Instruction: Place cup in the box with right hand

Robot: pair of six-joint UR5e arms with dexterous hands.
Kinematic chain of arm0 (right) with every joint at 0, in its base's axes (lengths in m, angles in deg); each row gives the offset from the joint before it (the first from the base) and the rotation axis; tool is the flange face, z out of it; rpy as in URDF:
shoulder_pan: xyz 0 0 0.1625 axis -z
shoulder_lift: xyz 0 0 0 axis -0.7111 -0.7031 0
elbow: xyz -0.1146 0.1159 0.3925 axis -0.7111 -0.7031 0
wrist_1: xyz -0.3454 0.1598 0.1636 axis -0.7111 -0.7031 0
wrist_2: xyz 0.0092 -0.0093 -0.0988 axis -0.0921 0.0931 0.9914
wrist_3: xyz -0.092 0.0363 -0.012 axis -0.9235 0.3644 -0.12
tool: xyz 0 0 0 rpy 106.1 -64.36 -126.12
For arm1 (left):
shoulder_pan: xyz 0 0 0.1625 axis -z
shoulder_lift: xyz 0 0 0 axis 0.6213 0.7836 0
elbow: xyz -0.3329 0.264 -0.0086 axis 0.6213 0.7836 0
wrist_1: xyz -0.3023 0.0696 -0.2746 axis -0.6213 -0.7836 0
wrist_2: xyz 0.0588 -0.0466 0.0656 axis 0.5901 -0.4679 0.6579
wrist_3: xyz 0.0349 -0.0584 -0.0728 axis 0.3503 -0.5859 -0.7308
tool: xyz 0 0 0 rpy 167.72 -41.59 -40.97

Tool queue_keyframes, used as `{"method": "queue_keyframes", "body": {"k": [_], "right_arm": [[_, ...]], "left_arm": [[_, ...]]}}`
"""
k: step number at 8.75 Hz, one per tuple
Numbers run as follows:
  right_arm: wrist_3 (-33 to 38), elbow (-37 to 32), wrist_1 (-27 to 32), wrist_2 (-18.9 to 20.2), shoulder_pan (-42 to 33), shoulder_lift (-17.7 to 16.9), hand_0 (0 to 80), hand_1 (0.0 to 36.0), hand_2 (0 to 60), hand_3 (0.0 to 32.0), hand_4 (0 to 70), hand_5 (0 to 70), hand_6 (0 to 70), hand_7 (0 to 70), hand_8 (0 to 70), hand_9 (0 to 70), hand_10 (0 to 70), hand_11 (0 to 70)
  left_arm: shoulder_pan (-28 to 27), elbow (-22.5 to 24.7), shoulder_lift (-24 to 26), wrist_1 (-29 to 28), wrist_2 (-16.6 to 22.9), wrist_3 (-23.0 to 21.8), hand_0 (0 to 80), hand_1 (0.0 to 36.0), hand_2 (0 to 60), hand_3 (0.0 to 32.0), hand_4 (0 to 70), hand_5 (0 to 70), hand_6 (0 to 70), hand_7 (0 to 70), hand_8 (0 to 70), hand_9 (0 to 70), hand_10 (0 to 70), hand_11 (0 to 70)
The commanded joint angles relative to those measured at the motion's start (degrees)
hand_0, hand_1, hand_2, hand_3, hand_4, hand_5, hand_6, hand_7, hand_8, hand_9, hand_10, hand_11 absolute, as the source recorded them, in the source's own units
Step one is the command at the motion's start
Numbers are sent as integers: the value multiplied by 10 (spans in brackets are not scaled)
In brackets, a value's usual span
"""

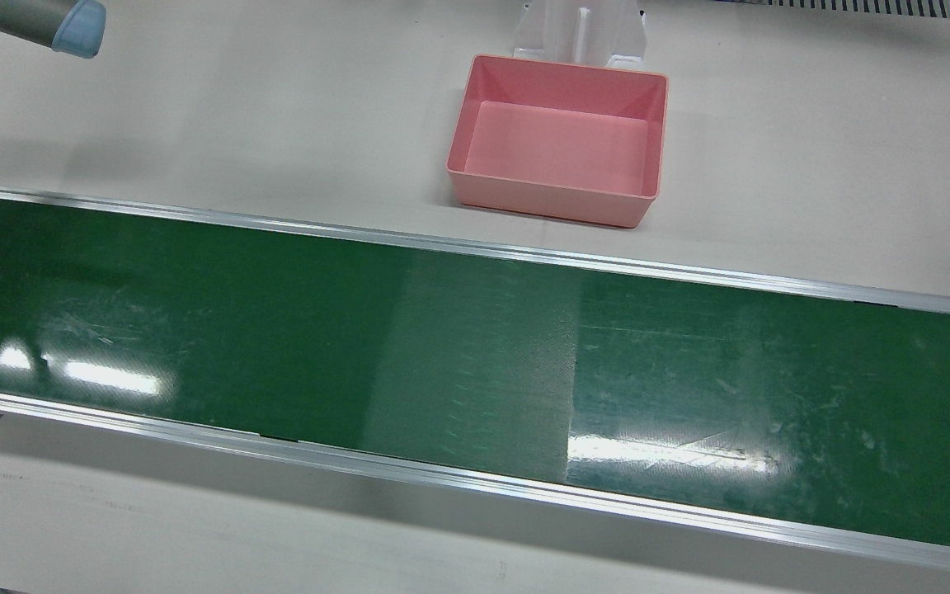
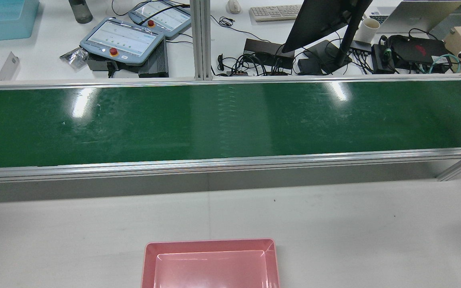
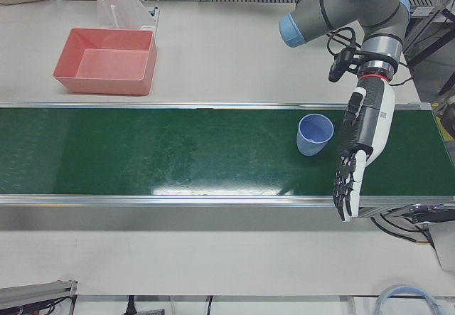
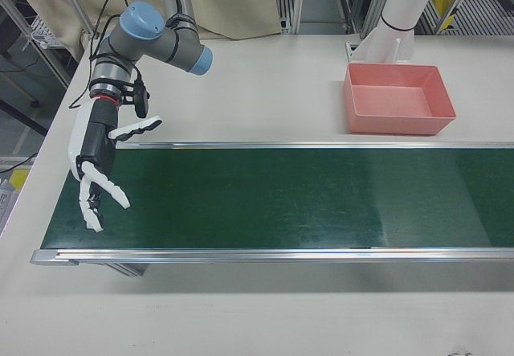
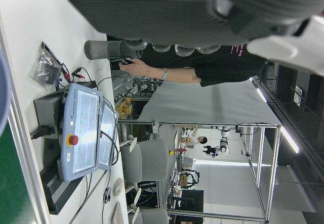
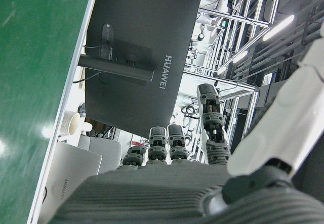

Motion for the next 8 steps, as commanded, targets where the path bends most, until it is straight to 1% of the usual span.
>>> {"method": "queue_keyframes", "body": {"k": [1,2,3,4,5,6,7,8], "right_arm": [[-21,-15,8,0,2,19,448,30,40,0,248,25,55,225,79,166,38,61],[-36,-15,8,0,2,26,466,22,0,0,259,26,53,221,75,159,30,50],[-52,-15,7,0,3,31,454,54,49,0,179,31,50,201,68,146,29,50],[-60,-15,7,0,4,32,459,78,72,0,117,37,46,177,58,126,30,54],[-61,-16,7,1,4,31,466,89,73,2,84,41,42,156,50,111,28,54],[-60,-16,8,1,4,31,471,72,25,8,81,41,40,144,44,98,28,54],[-60,-16,8,2,3,31,447,97,109,12,47,40,39,143,41,96,25,49],[-58,-15,8,3,4,31,453,76,56,14,61,38,38,140,41,96,23,47]], "left_arm": [[0,0,0,0,0,0,0,0,0,0,0,0,0,0,0,0,0,0],[0,0,0,0,0,0,0,0,0,0,0,0,0,0,0,0,0,0],[0,0,0,1,0,0,0,0,0,0,0,0,0,0,0,0,0,0],[0,0,0,0,0,0,0,0,0,0,0,0,0,0,0,0,0,0],[0,0,0,0,0,0,0,0,0,0,0,0,0,0,0,0,0,0],[0,0,0,0,0,0,0,0,0,0,0,0,0,0,0,0,0,0],[0,0,0,0,0,0,0,0,0,0,0,0,0,0,0,0,0,0],[0,0,0,0,0,0,0,0,0,0,0,0,0,0,0,0,0,0]]}}
